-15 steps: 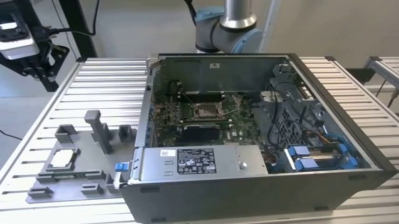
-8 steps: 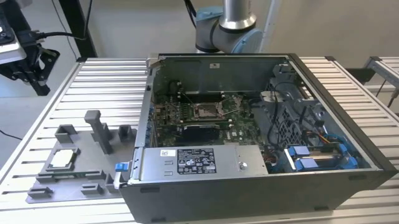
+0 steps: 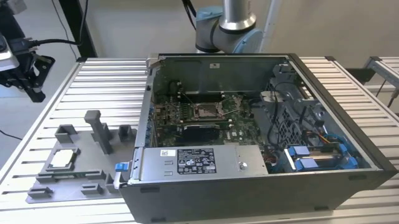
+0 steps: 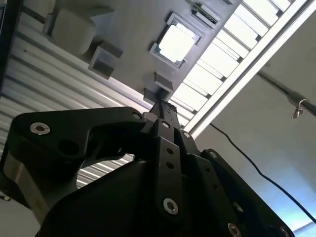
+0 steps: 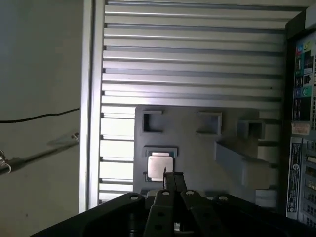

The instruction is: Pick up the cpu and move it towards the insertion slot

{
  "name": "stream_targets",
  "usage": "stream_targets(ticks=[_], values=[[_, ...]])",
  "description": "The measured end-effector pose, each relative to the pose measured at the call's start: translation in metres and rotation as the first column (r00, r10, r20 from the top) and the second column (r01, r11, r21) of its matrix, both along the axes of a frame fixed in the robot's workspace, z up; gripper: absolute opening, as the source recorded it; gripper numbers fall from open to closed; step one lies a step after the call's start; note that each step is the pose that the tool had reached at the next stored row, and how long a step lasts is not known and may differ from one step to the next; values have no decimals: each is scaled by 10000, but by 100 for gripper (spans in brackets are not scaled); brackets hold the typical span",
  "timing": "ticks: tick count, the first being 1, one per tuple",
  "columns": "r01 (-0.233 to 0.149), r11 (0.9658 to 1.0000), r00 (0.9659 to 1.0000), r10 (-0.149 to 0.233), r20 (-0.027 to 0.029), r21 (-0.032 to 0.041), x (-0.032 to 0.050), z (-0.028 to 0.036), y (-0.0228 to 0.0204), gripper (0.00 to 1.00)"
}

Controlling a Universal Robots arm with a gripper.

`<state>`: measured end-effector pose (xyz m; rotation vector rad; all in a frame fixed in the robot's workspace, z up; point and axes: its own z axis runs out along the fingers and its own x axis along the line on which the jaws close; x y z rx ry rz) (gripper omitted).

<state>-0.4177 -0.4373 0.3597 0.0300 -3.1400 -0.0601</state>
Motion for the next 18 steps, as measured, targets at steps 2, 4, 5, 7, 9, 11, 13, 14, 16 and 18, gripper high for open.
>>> stream_targets(ticks=[2, 4, 5, 7, 9, 11, 13, 14, 16, 18], values=[[0, 10000, 10000, 0, 0, -1, -1, -8, -21, 0], [1, 10000, 10000, -1, -1, -1, -13, -11, -32, 0], [1, 10000, 10000, -1, 0, 0, -17, -13, -33, 0], [-1, 10000, 10000, 1, 0, -1, -18, -13, -33, 0], [-1, 10000, 10000, 1, 0, -1, -19, -14, -33, 0], [-1, 10000, 10000, 1, 0, 0, -19, -14, -33, 0], [-1, 10000, 10000, 1, 0, -1, -19, -14, -33, 0], [-2, 10000, 10000, 2, 0, -1, -19, -14, -33, 0], [-2, 10000, 10000, 2, 0, -1, -19, -14, -33, 100], [-2, 10000, 10000, 2, 0, -1, -19, -14, -33, 100]])
